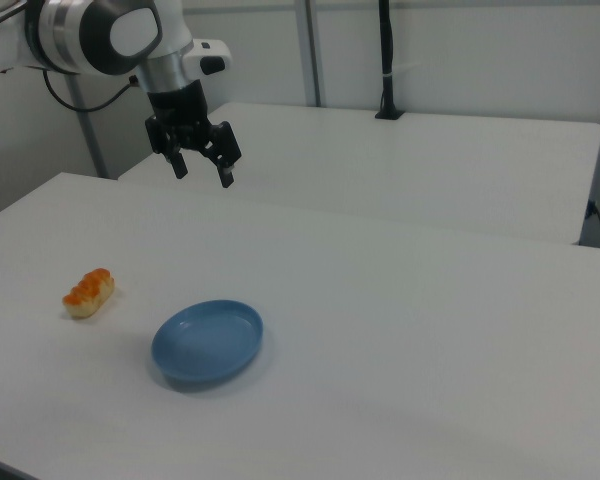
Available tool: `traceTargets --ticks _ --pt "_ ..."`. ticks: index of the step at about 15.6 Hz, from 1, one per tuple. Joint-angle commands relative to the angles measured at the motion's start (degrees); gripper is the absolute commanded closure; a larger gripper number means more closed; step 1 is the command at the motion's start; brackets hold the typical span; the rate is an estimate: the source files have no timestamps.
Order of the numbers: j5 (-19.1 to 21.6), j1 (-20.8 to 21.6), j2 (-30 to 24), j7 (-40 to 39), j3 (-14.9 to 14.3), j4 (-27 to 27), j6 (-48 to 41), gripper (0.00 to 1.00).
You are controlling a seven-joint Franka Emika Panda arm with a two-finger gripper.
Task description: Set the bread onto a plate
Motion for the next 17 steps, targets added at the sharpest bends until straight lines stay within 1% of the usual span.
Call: traceTargets --ticks 1,5,9,10,15,17 --pt "0.13 0.35 -1.05 -1.02 -0.09 -0.7 -1.6 0.0" --pt "0.13 0.44 -0.7 -1.02 0.17 -0.78 -1.6 0.0" --pt "0.22 1.4 0.18 -0.58 0.61 -0.96 -1.51 0.0" --pt "0.31 2.8 1.31 -0.41 0.61 -0.96 -1.43 0.0" --pt "0.83 7.19 3.69 -0.06 0.52 -1.05 -1.07 0.0" --pt "0.83 9.56 4.04 1.95 0.61 -2.27 -0.64 0.0"
